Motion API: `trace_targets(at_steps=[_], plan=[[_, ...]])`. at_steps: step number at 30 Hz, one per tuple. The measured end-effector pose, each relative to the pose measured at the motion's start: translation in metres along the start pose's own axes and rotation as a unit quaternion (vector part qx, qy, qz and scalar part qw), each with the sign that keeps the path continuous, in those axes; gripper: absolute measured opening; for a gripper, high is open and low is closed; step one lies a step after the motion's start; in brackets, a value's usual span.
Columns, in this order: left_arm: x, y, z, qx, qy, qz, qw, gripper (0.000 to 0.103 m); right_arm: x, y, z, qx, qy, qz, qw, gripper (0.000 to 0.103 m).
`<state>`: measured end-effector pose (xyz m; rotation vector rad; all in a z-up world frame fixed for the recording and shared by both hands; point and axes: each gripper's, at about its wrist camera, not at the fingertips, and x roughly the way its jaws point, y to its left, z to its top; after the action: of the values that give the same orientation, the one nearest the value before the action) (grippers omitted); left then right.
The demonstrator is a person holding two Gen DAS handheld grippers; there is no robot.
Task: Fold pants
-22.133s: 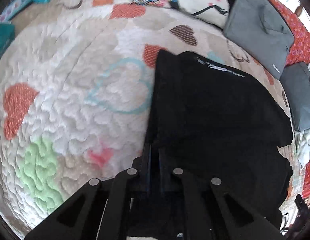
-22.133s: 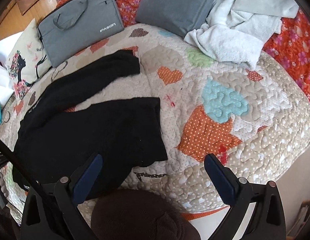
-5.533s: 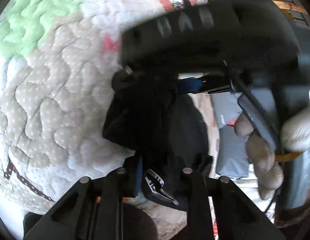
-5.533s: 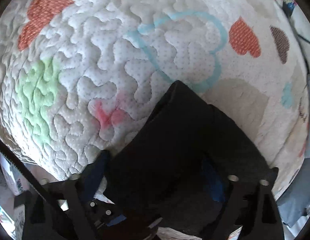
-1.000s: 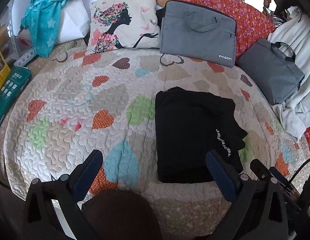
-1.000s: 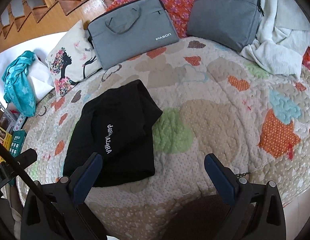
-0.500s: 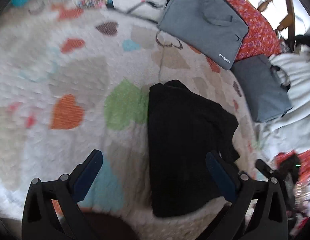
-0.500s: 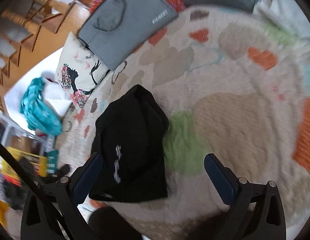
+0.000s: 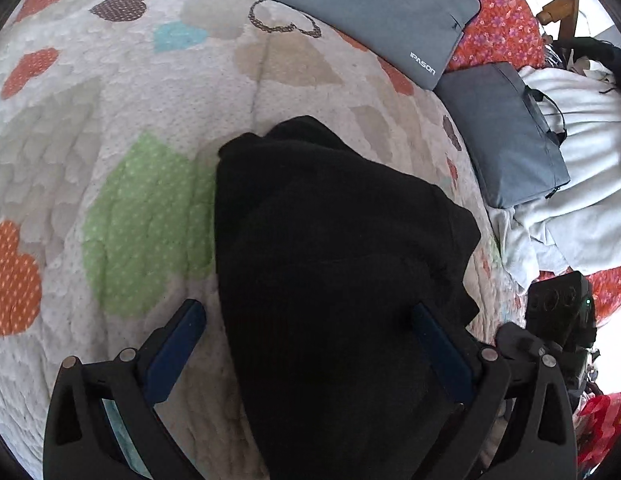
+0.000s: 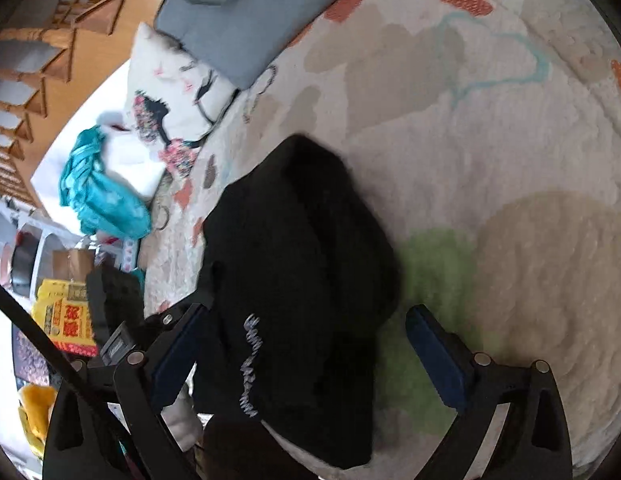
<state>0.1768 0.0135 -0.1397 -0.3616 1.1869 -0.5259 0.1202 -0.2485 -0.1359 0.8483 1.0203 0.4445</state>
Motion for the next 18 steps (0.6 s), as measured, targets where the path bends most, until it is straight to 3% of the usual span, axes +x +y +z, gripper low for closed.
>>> trace_targets(at_steps=[6,7,8,9,11,15,18], plan=[[-0.007,0.011,0.001,-0.075,-0.022,-0.036,0.9963,0.098,0.025,0.002,0.017,0.027,0.004,0.032,0.999,0.101],[-0.009,0.009,-0.002,-0.081,-0.024,-0.05,0.9952,0.072,0.026,0.003,0.02,0.033,0.005,0.035,0.999,0.101],[-0.009,0.008,-0.003,-0.082,-0.02,-0.044,0.9955,0.062,0.027,0.008,0.021,0.032,0.01,0.05,0.998,0.093],[-0.011,0.005,-0.004,-0.074,-0.024,-0.032,0.9964,0.059,0.026,0.01,0.019,0.027,0.022,0.063,0.997,0.069],[-0.014,0.0,-0.006,-0.056,-0.025,-0.03,0.9977,0.045,0.027,0.023,0.016,0.0,0.035,0.051,0.998,0.053],[-0.028,-0.005,-0.004,-0.048,-0.039,-0.018,0.9979,0.041,0.023,0.053,0.017,-0.055,0.031,0.023,0.998,0.036],[-0.039,-0.012,0.008,-0.042,-0.061,-0.02,0.9971,0.041,0.017,0.07,0.024,-0.075,0.015,0.021,0.997,0.036]])
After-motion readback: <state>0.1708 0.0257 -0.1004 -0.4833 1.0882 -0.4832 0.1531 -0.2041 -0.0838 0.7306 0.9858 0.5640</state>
